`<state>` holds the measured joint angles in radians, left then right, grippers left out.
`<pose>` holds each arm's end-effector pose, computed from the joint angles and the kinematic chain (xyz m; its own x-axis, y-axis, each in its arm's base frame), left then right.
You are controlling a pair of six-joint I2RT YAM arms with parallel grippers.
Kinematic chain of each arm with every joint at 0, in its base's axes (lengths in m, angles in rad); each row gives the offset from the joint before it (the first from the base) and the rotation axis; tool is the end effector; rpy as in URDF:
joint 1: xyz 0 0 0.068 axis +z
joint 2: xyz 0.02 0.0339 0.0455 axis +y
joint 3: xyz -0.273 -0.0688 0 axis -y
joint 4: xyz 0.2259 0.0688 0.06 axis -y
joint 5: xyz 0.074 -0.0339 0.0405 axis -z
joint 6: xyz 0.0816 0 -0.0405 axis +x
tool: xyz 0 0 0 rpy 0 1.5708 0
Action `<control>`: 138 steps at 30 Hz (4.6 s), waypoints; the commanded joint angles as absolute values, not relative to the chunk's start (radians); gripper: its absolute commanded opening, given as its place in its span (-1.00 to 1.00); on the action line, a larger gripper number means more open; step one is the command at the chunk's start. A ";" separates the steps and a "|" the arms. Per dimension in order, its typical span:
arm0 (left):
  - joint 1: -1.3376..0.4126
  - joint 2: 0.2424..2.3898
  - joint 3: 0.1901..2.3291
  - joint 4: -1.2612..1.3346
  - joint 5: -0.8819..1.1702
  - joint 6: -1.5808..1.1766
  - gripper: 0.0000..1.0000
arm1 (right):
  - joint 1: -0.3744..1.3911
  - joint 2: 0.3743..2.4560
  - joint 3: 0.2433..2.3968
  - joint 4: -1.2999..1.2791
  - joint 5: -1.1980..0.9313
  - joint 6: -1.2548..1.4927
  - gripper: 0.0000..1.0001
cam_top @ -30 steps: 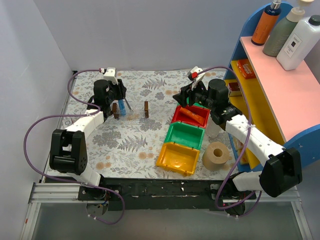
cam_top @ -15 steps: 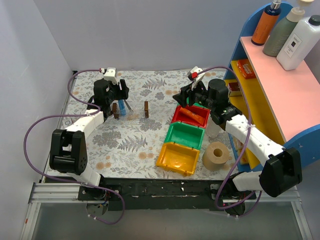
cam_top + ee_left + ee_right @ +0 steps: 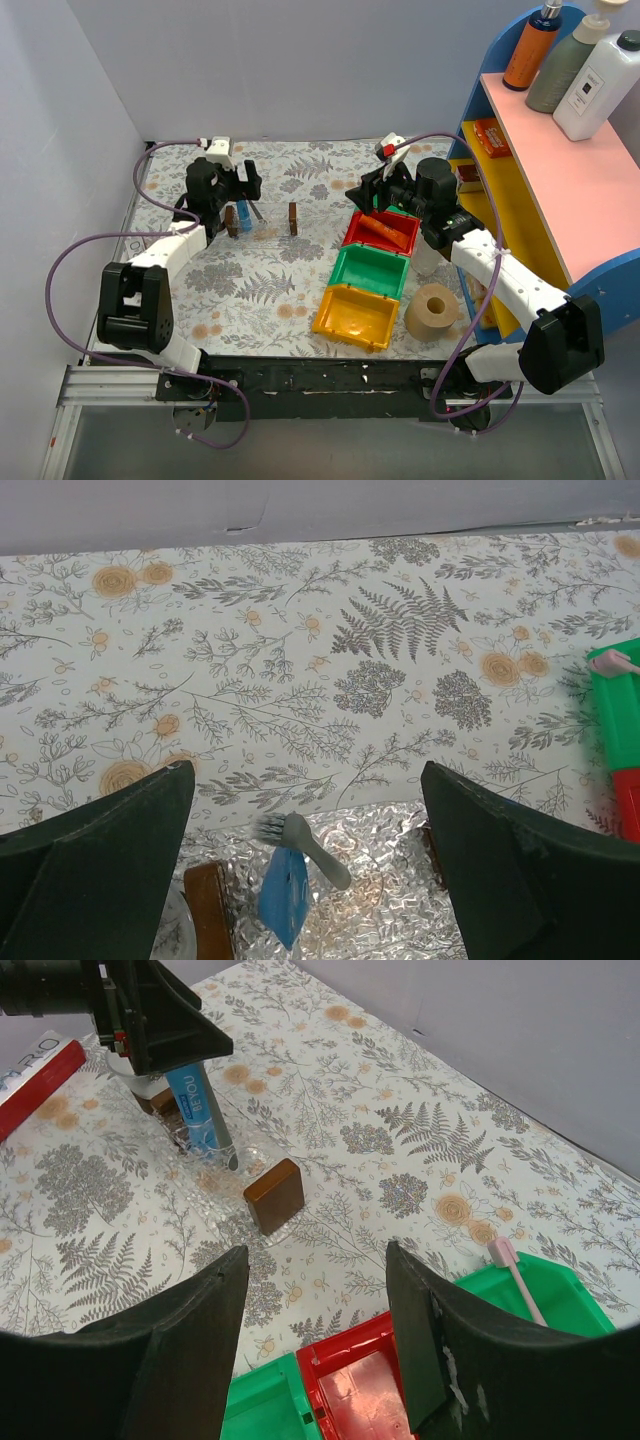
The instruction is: Prepare toiletry sets of a toothbrush and toothpaste on the tray
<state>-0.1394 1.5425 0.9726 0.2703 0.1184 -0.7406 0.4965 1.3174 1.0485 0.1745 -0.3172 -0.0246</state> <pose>0.3779 -0.0628 0.2693 -0.3842 -0.6227 -0.6817 -0.0129 0.7419 -0.6704 0.2834 0.1825 0.3613 -0.0650 -0.0618 -0.9960 -0.7274 0.6862 0.0049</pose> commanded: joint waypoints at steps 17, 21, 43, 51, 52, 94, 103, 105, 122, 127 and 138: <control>-0.133 1.350 0.956 0.275 0.084 -0.788 0.96 | 0.491 1.345 1.183 0.049 -0.219 -0.083 0.26; -0.132 1.316 0.962 0.236 0.055 -0.805 0.96 | 0.483 1.408 1.276 -0.070 -0.149 -0.121 0.21; -0.132 1.157 0.830 0.222 -0.067 -0.767 0.96 | 0.367 1.943 1.802 -0.495 -0.038 -0.399 0.02; -0.132 1.166 0.827 0.225 -0.072 -0.762 0.96 | 0.344 2.112 1.931 -0.584 -0.084 -0.462 -0.03; -0.132 1.169 0.827 0.224 -0.074 -0.761 0.96 | 0.342 2.126 1.942 -0.592 -0.086 -0.463 -0.04; -0.132 1.186 0.825 0.225 -0.081 -0.747 0.96 | 0.318 2.304 1.931 -0.502 -0.117 -0.502 -0.28; -0.132 1.187 0.824 0.227 -0.081 -0.744 0.96 | 0.318 2.263 1.868 -0.459 -0.112 -0.511 -0.62; -0.132 1.187 0.822 0.229 -0.081 -0.744 0.96 | 0.318 2.250 1.862 -0.453 -0.110 -0.508 -0.72; -0.132 1.173 0.821 0.229 -0.086 -0.741 0.96 | 0.318 2.114 1.773 -0.342 -0.129 -0.466 -0.97; -0.132 1.170 0.822 0.227 -0.086 -0.745 0.96 | 0.318 2.037 1.689 -0.252 -0.120 -0.454 -0.97; -0.133 1.146 0.859 0.196 -0.081 -0.793 0.96 | 0.324 1.849 1.513 -0.020 -0.098 -0.423 -0.97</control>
<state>-0.1390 1.1893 0.8272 0.2161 -0.0711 -0.7658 0.3210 1.9434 1.5352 -0.1669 -0.1020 -0.4442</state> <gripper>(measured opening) 0.982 0.135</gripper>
